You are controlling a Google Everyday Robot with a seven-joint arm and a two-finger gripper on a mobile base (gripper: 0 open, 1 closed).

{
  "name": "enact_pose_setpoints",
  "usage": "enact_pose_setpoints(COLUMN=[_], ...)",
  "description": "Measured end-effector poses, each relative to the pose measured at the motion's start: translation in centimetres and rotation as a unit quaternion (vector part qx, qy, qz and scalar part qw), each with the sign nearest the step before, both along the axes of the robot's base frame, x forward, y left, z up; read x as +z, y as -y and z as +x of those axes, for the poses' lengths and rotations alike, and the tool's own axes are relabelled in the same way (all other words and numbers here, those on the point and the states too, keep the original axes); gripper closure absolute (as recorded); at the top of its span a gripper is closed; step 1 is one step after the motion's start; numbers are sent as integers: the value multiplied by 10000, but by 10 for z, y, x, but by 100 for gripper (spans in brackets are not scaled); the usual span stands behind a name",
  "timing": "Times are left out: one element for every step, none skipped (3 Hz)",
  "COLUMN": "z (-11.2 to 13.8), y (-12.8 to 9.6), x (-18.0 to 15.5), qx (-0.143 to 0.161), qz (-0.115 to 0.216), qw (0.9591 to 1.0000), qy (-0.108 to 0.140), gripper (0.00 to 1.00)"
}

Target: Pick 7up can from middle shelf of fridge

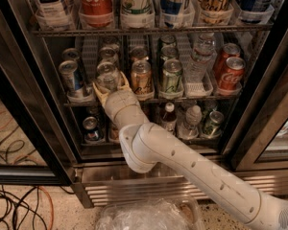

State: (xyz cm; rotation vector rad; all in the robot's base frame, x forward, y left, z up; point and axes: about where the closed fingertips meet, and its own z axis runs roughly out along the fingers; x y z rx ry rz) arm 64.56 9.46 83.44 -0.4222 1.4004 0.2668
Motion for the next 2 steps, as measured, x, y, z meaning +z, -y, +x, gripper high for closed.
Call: enact_pose_setpoints(z=[0,-4], y=[1,3], x=[1,7], qx=[0,18], qz=[-6,-40], qw=[10000,10000], qy=[5,47], gripper=[100,100])
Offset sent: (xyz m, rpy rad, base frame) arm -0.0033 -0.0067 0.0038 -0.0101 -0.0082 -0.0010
